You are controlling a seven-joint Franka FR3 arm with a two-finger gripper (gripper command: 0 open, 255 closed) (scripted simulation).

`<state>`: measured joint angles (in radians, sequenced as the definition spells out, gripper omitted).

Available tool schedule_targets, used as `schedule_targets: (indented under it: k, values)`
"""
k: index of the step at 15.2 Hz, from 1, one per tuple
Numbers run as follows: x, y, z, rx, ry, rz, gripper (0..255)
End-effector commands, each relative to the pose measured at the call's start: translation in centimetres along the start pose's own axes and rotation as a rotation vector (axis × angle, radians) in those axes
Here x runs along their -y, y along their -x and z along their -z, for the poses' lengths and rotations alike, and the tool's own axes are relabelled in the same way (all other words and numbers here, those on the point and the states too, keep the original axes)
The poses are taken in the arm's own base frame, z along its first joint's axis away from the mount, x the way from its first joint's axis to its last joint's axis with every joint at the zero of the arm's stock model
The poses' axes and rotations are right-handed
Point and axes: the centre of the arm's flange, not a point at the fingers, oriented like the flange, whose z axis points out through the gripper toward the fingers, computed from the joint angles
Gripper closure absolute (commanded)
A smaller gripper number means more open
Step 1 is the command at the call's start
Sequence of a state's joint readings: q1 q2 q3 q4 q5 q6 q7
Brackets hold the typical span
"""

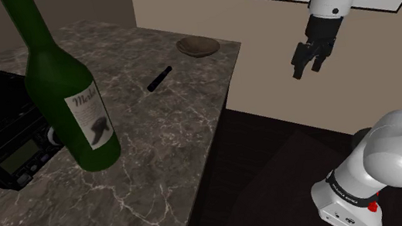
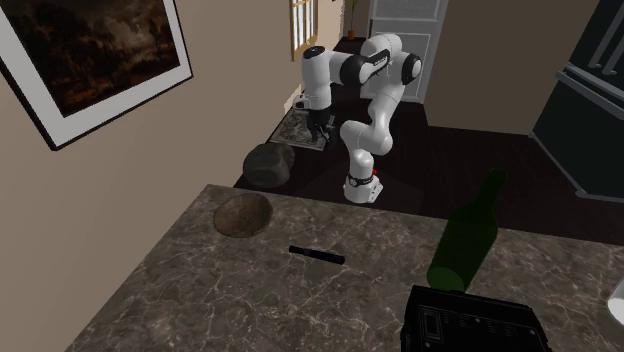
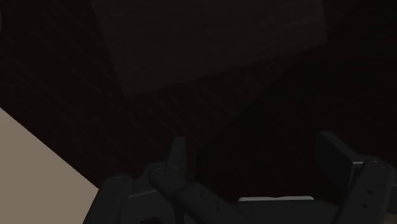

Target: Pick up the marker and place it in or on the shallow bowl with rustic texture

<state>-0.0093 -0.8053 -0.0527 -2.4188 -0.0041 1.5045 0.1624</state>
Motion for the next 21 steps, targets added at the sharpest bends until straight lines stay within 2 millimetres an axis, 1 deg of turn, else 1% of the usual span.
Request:
schedule_targets:
  k: [1,6,11,16,21]
  values:
    - [0.0,0.0,0.0,0.0,0.0,0.0,0]
    - [6.1,-1.7,-0.3,-0.017,-0.013,-0.125,0]
    - [11.9,-4.2,-0.5,-0.035,-0.026,-0.249,0]
    - [17.4,-7.4,-0.5,-0.052,-0.039,-0.374,0]
    - [22.5,-11.2,-0.4,-0.069,-0.052,-0.499,0]
